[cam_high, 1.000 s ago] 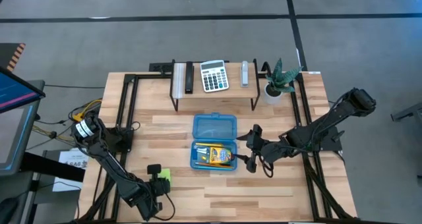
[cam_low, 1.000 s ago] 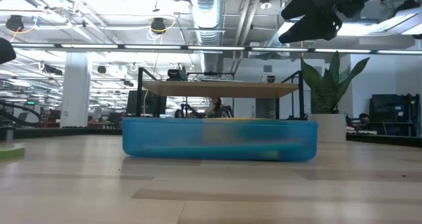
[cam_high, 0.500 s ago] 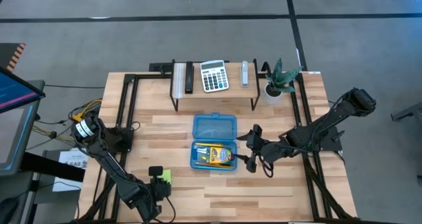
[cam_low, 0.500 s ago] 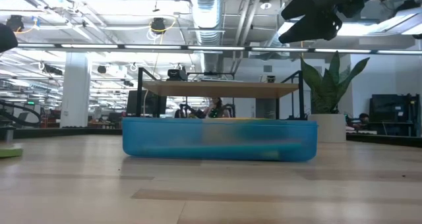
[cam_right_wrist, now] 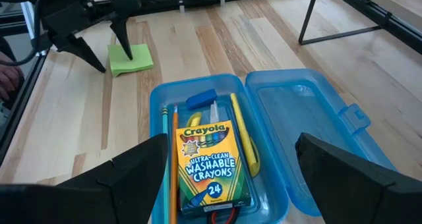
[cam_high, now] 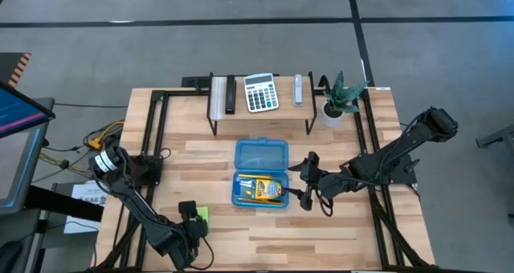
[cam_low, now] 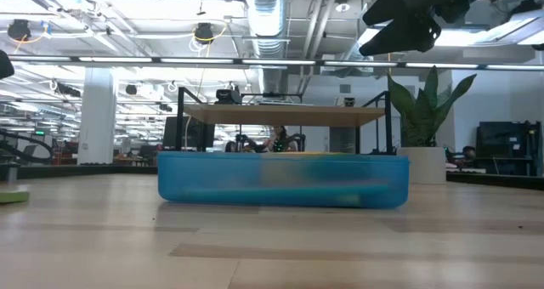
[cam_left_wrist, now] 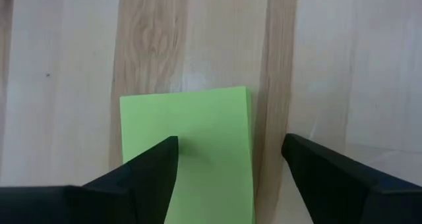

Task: Pack school essentials
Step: Put the green sticky note into the blue supply box

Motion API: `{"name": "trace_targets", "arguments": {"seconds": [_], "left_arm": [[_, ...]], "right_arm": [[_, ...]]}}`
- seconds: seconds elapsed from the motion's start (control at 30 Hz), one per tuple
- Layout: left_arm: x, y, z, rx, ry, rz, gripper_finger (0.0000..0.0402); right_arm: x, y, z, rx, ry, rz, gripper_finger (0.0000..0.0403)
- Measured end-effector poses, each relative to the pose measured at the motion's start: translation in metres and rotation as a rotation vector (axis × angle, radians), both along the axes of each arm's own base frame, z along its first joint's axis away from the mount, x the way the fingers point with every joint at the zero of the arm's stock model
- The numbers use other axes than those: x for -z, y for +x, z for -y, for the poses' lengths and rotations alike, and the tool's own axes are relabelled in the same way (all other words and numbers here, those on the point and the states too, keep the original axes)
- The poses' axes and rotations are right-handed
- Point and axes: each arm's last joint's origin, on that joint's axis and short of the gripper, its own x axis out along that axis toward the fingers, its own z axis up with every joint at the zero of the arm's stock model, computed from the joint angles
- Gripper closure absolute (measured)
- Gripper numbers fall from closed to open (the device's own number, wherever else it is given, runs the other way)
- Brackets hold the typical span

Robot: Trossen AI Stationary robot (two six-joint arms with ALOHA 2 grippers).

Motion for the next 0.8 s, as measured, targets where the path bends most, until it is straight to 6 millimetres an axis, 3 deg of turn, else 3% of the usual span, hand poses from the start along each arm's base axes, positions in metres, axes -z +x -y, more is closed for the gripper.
{"name": "trace_targets", "arguments": {"seconds": [0.27,0.8], "left_arm": [[0.0031,-0.0007,-0.0004,-0.011,0.007,-0.02,0.0155],[0.0016,0.0034,0.0052,0.103,0.02,-0.03,0.0312]], "right_arm": [[0.0,0.0,0.0,0.0,0.0,0.0,0.0045],[0.0,0.0,-0.0001,0.0,0.001,0.0,0.0045]]}}
